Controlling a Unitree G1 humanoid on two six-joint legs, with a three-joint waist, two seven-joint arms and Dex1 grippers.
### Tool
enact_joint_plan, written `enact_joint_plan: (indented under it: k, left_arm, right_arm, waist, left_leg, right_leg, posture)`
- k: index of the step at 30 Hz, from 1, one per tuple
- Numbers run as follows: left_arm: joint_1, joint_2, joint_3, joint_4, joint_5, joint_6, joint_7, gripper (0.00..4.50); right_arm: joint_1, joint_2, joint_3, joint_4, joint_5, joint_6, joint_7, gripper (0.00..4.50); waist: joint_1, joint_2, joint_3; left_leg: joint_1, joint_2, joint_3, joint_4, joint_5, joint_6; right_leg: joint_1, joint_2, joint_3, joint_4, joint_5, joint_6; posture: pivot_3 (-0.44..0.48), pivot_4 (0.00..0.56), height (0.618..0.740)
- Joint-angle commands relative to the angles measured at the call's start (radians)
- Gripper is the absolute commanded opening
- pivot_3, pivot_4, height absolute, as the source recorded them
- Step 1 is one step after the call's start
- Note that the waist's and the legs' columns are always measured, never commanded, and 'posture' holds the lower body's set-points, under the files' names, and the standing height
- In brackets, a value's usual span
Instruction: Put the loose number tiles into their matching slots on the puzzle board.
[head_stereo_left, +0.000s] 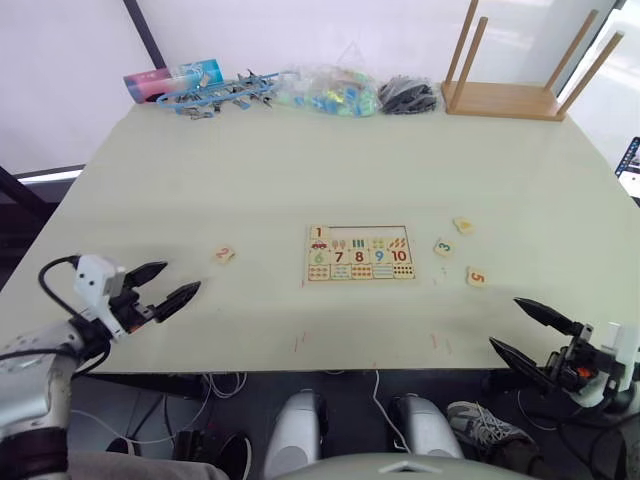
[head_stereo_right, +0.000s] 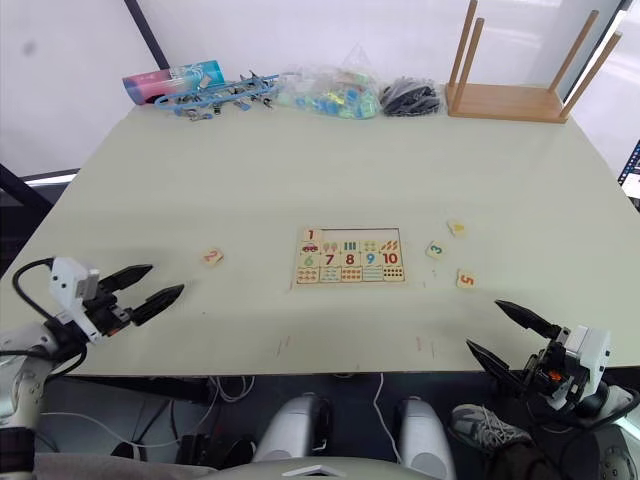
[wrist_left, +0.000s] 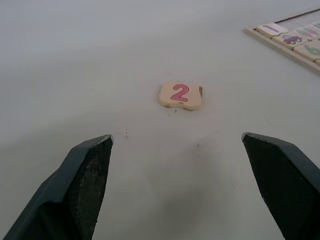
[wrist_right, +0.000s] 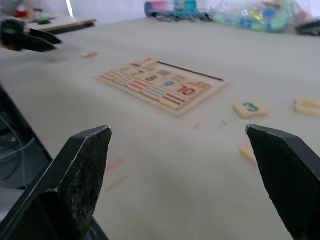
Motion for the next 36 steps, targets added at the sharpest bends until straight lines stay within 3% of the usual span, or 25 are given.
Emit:
enact_joint_plan:
  k: [1, 12, 20, 25, 29, 33, 36]
  left_arm:
    - [-0.086, 0.038, -0.058, 0.064, 0.039, -0.010, -0.030, 4.42]
    - [-0.364, 0.071, -0.244, 0.315, 0.175, -0.076, -0.127, 4.42]
    - [-0.465, 0.066, -0.307, 0.432, 0.237, -0.110, -0.163, 4.42]
    - [-0.460, 0.059, -0.320, 0.432, 0.246, -0.099, -0.185, 4.42]
    - [-0.425, 0.056, -0.309, 0.396, 0.231, -0.082, -0.184, 3.18]
    - [-0.391, 0.051, -0.300, 0.352, 0.219, -0.064, -0.173, 1.56]
    - [-0.337, 0.035, -0.267, 0.264, 0.189, -0.021, -0.120, 1.53]
  right_arm:
    - [-0.007, -0.018, -0.001, -0.025, 0.011, -0.006, 0.041, 4.50]
    - [-0.040, -0.022, -0.001, 0.001, 0.003, -0.032, 0.106, 4.50]
    - [-0.047, -0.006, 0.009, -0.011, -0.005, -0.041, 0.100, 4.50]
    - [-0.056, -0.001, 0.010, -0.009, -0.011, -0.051, 0.093, 4.50]
    - [-0.061, 0.000, 0.015, -0.007, -0.014, -0.053, 0.090, 4.50]
    - [-0.071, -0.002, 0.020, 0.003, -0.015, -0.054, 0.092, 4.50]
    - [-0.087, -0.008, 0.020, 0.011, -0.013, -0.050, 0.097, 4.50]
  waist:
    - [-0.001, -0.001, 0.000]
    - [-0.001, -0.002, 0.000]
    - [0.000, -0.002, 0.000]
    - [0.000, -0.002, 0.000]
    - [-0.001, -0.002, 0.000]
    - [-0.001, -0.002, 0.000]
    - [-0.001, -0.002, 0.000]
  left_leg:
    - [0.000, 0.000, 0.000, 0.000, 0.000, 0.000]
    - [0.000, -0.004, 0.000, -0.001, 0.002, 0.004]
    - [0.000, -0.004, 0.001, -0.001, 0.002, 0.004]
    - [0.000, -0.004, 0.000, 0.000, 0.003, 0.004]
    - [0.000, -0.004, 0.001, 0.000, 0.003, 0.004]
    - [0.000, -0.004, 0.001, 0.000, 0.003, 0.004]
    - [0.000, -0.004, 0.001, 0.000, 0.003, 0.004]
  right_leg:
    - [0.000, 0.000, 0.000, 0.000, 0.000, 0.000]
    - [0.000, 0.001, -0.001, 0.000, 0.001, -0.002]
    - [0.000, 0.001, -0.001, 0.000, 0.002, -0.003]
    - [0.001, 0.001, -0.001, 0.000, 0.002, -0.002]
    - [0.001, 0.001, -0.001, 0.000, 0.002, -0.003]
    - [0.001, 0.001, 0.000, 0.000, 0.002, -0.003]
    - [0.001, 0.001, 0.000, 0.000, 0.002, -0.003]
  posture:
    - [0.000, 0.150, 0.737]
    - [0.000, 0.150, 0.737]
    - [0.000, 0.150, 0.737]
    - [0.000, 0.150, 0.737]
    - [0.000, 0.150, 0.737]
    - [0.000, 0.150, 0.737]
    - [0.000, 0.150, 0.737]
